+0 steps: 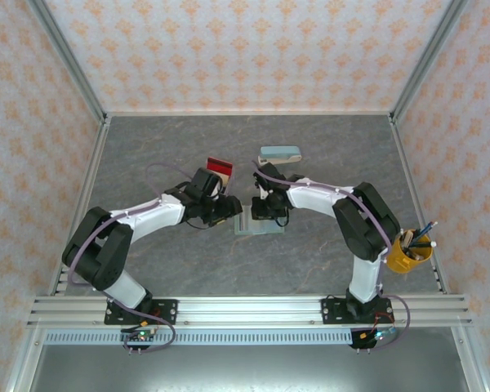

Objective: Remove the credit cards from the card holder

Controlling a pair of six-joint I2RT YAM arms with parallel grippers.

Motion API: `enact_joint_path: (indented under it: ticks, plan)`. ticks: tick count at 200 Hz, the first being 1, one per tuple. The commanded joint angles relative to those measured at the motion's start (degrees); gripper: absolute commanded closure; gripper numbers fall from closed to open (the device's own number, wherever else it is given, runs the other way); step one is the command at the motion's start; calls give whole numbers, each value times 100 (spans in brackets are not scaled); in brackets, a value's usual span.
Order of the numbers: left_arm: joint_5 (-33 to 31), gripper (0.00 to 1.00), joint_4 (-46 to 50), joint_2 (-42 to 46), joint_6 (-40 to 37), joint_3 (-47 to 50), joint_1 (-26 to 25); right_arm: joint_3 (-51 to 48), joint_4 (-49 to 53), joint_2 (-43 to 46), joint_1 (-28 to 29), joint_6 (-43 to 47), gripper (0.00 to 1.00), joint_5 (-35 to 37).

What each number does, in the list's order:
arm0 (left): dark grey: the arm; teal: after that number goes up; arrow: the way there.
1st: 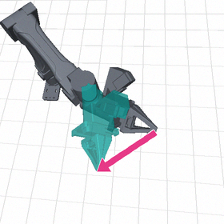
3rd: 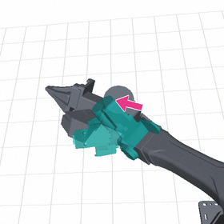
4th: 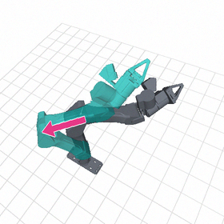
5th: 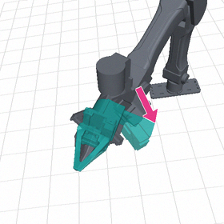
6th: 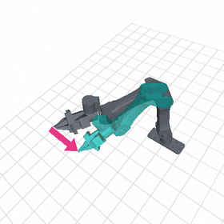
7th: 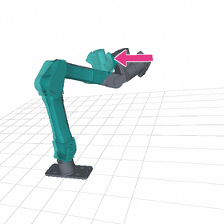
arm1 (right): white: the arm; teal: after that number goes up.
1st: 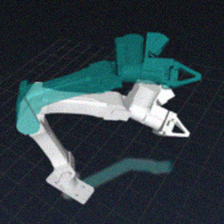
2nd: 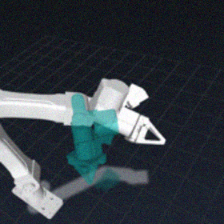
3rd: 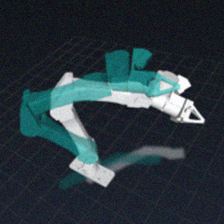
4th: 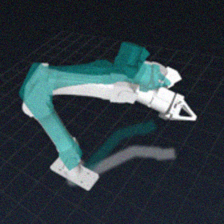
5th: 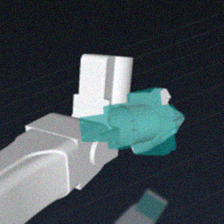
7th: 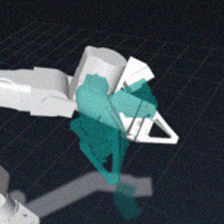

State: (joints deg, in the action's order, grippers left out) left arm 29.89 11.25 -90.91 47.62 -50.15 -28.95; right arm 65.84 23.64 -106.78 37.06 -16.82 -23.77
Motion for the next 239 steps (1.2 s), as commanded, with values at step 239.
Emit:
enact_joint_path:
  ticks: [239]
  plan:
    - [395, 68, -68, -1227, -33, -823, -344, -397, -122, -92, -146, 16, 79, -290]
